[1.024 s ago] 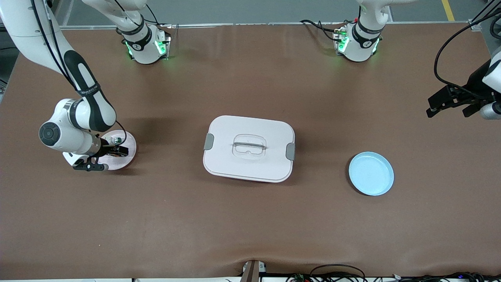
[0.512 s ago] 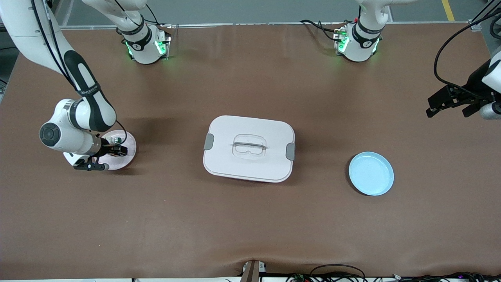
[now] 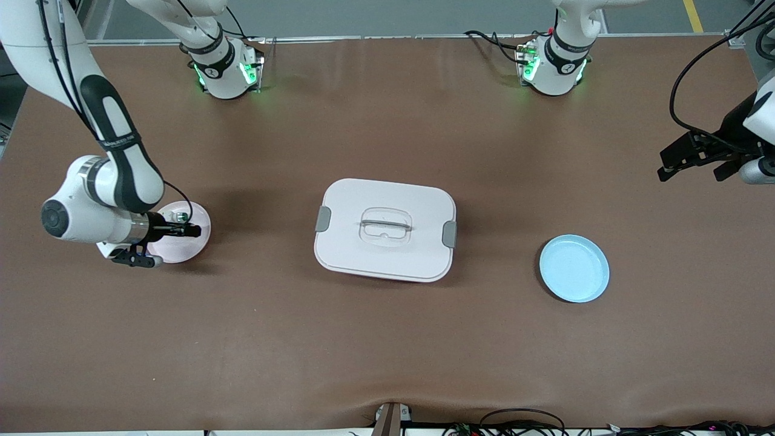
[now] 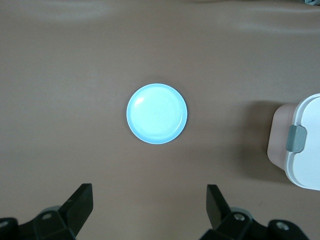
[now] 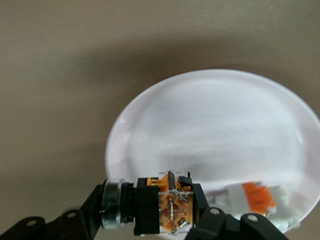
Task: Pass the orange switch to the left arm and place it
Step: 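Lift the switch with the right gripper and carry it over the box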
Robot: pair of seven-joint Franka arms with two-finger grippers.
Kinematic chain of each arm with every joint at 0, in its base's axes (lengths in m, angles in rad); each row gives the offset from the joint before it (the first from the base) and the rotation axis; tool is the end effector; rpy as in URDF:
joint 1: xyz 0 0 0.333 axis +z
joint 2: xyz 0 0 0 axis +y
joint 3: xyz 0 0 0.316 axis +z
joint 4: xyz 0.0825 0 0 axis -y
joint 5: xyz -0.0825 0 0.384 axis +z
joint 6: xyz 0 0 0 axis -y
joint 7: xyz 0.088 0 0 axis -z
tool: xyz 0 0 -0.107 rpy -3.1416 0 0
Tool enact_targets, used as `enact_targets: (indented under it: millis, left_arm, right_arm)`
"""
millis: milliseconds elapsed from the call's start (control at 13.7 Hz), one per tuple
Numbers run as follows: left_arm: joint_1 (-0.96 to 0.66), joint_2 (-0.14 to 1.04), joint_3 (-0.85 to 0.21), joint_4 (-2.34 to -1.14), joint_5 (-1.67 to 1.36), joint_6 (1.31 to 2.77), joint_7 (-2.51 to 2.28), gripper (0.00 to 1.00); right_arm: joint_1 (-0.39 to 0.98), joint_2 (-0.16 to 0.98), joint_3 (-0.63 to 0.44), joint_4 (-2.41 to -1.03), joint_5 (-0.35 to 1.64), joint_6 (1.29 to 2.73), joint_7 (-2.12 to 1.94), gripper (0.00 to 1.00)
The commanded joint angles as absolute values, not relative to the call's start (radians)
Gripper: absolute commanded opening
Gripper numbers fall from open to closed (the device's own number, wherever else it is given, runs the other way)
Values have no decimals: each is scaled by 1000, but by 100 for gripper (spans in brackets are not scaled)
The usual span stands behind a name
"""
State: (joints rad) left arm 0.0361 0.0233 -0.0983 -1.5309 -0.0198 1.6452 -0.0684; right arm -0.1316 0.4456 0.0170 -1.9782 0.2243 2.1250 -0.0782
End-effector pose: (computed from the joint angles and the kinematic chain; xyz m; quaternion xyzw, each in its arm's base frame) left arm 0.5686 -0.0367 0.6374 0.9989 0.0034 0.0447 0.0140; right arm 0.5761 -0.0565 0.2203 -0.9808 0.0905 0.1388 0.1029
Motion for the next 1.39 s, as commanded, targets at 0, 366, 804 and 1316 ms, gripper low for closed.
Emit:
enact_targets:
  millis: [0, 366, 804, 1316]
  left_arm:
    - [34, 11, -100, -1531, -12, 1635, -69, 100]
    - [29, 6, -101, -1523, -15, 1632, -68, 100]
    - [29, 0, -124, -1506, -86, 1606, -67, 100]
    - [29, 0, -167, -1494, -221, 1595, -71, 100]
  right_arm:
    - [-121, 417, 29, -1919, 290, 1999, 16, 0]
    - [-5, 377, 31, -1893, 425, 1950, 291, 0]
    - [170, 370, 31, -1757, 532, 1887, 693, 0]
    - [362, 394, 29, -1574, 643, 1901, 1087, 0]
